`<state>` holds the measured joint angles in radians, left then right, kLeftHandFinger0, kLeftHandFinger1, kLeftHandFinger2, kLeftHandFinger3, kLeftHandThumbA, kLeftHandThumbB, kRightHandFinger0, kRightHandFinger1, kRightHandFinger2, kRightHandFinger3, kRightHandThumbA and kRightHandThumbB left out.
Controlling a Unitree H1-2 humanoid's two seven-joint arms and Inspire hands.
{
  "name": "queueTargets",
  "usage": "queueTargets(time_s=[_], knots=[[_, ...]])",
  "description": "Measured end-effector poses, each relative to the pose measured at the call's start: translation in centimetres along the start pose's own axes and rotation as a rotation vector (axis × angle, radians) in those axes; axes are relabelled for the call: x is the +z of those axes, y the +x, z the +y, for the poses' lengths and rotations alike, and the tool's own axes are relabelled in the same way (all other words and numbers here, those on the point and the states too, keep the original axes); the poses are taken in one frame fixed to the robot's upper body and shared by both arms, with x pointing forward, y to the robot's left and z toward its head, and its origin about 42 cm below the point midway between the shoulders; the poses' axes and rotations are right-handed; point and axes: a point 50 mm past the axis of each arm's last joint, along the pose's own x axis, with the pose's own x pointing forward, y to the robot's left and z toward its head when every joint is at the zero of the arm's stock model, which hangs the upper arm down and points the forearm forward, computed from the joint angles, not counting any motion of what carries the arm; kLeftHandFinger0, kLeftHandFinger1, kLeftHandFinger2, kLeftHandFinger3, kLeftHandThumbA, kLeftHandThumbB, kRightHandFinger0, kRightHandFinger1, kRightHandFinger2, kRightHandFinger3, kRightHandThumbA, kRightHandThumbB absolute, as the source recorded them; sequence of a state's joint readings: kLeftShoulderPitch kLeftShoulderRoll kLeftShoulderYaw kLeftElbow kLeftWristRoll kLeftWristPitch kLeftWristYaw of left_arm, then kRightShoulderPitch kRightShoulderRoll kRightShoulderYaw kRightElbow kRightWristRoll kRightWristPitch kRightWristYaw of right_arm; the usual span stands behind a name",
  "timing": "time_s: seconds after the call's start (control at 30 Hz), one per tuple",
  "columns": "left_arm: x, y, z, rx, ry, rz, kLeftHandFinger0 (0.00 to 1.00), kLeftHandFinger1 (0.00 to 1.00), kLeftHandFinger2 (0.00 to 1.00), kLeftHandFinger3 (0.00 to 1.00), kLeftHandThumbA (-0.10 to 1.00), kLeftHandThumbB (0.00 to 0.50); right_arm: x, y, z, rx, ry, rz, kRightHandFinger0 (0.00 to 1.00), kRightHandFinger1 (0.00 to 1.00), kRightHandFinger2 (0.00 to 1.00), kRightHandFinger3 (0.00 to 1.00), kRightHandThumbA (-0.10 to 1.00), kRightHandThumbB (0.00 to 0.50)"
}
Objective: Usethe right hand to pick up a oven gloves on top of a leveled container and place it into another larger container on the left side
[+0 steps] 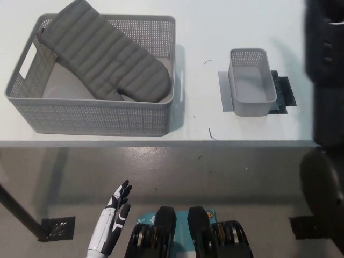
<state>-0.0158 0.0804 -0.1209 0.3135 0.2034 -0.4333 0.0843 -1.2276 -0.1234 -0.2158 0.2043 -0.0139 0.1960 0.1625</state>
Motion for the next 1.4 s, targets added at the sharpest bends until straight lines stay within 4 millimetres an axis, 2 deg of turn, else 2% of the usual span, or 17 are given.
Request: queueTargets(time_s=[0.03, 0.1, 0.23, 0.3, 0.4, 0.43, 0.57, 0.6, 0.63, 0.7, 0.77, 0.8, 0.9, 0.93, 1.0, 1.13, 1.4], knots=[[0.0, 0.0, 0.0, 0.0, 0.0, 0.0, 1.0, 1.0, 1.0, 1.0, 1.0, 0.094, 0.4, -0.8, -0.9, -0.011, -0.009, -0.019, 1.0, 1.0, 1.0, 1.0, 1.0, 0.425], [0.0, 0.0, 0.0, 0.001, 0.0, 0.0, 1.0, 1.0, 1.0, 1.0, 1.0, 0.106, 0.7, -2.6, -2.6, -0.033, -0.026, -0.035, 1.0, 1.0, 1.0, 1.0, 1.0, 0.478], [0.0, 0.1, 0.0, 0.001, 0.0, -0.002, 1.0, 1.0, 1.0, 1.0, 1.0, 0.091, 0.5, -7.0, -5.7, -0.075, -0.062, -0.043, 1.0, 1.0, 1.0, 1.0, 1.0, 0.431], [0.0, 0.1, 0.0, 0.001, 0.0, -0.002, 1.0, 1.0, 1.0, 1.0, 1.0, 0.092, 0.0, -9.8, -7.0, -0.092, -0.079, -0.035, 1.0, 1.0, 1.0, 1.0, 1.0, 0.481], [0.0, 0.1, 0.0, 0.001, 0.0, -0.002, 1.0, 1.0, 1.0, 1.0, 1.0, 0.095, -1.0, -15.0, -8.3, -0.114, -0.099, 0.006, 1.0, 1.0, 1.0, 1.0, 1.0, 0.445], [0.0, 0.1, 0.0, 0.001, 0.0, -0.002, 1.0, 1.0, 1.0, 1.0, 1.0, 0.102, -1.4, -16.8, -8.4, -0.117, -0.103, 0.024, 1.0, 1.0, 1.0, 1.0, 1.0, 0.38], [0.0, 0.2, 0.0, 0.0, -0.001, -0.002, 1.0, 1.0, 1.0, 1.0, 1.0, 0.106, -2.9, -25.6, -7.7, -0.102, -0.116, 0.149, 1.0, 1.0, 1.0, 1.0, 1.0, 0.364], [0.0, 0.2, 0.0, 0.0, 0.0, -0.002, 1.0, 1.0, 1.0, 1.0, 1.0, 0.11, -3.3, -27.6, -7.2, -0.092, -0.112, 0.187, 1.0, 1.0, 1.0, 1.0, 1.0, 0.317], [0.1, 0.2, 0.0, 0.0, 0.0, -0.003, 1.0, 1.0, 1.0, 1.0, 1.0, 0.104, -3.7, -29.8, -6.5, -0.08, -0.102, 0.229, 1.0, 1.0, 1.0, 1.0, 1.0, 0.227], [0.1, 0.3, 0.0, -0.001, 0.0, -0.006, 1.0, 1.0, 1.0, 1.0, 1.0, 0.116, -4.1, -33.3, -5.1, -0.05, -0.076, 0.299, 1.0, 1.0, 1.0, 1.0, 1.0, 0.297], [0.2, 0.5, 0.0, -0.002, 0.0, -0.011, 1.0, 1.0, 1.0, 1.0, 1.0, 0.106, -4.6, -36.6, -3.0, 0.001, -0.04, 0.365, 1.0, 1.0, 1.0, 1.0, 1.0, 0.306], [0.3, 0.6, 0.0, -0.003, 0.001, -0.014, 1.0, 1.0, 1.0, 1.0, 1.0, 0.1, -4.9, -37.7, -2.1, 0.023, -0.022, 0.393, 1.0, 1.0, 1.0, 1.0, 1.0, 0.277], [0.5, 0.9, 0.1, -0.004, 0.002, -0.023, 1.0, 1.0, 1.0, 1.0, 1.0, 0.109, -6.0, -40.3, 0.3, 0.096, 0.022, 0.456, 1.0, 1.0, 1.0, 1.0, 1.0, 0.205], [0.5, 1.0, 0.1, -0.004, 0.002, -0.025, 1.0, 1.0, 1.0, 1.0, 1.0, 0.109, -6.5, -40.6, 0.8, 0.115, 0.032, 0.469, 1.0, 1.0, 1.0, 1.0, 1.0, 0.148], [0.6, 1.2, 0.1, -0.005, 0.003, -0.03, 1.0, 1.0, 1.0, 1.0, 1.0, 0.106, -7.9, -41.2, 2.0, 0.154, 0.052, 0.492, 1.0, 1.0, 1.0, 1.0, 1.0, 0.123], [0.8, 1.3, 0.2, -0.004, 0.005, -0.036, 1.0, 1.0, 1.0, 1.0, 1.0, 0.113, -10.8, -42.7, 3.7, 0.216, 0.071, 0.56, 1.0, 1.0, 1.0, 1.0, 1.0, 0.182], [0.7, 1.3, 0.7, -0.007, 0.02, -0.036, 1.0, 1.0, 1.0, 1.0, 1.0, 0.073, -15.1, -45.5, 4.6, 0.256, 0.046, 0.674, 1.0, 1.0, 1.0, 1.0, 1.0, 0.127]])
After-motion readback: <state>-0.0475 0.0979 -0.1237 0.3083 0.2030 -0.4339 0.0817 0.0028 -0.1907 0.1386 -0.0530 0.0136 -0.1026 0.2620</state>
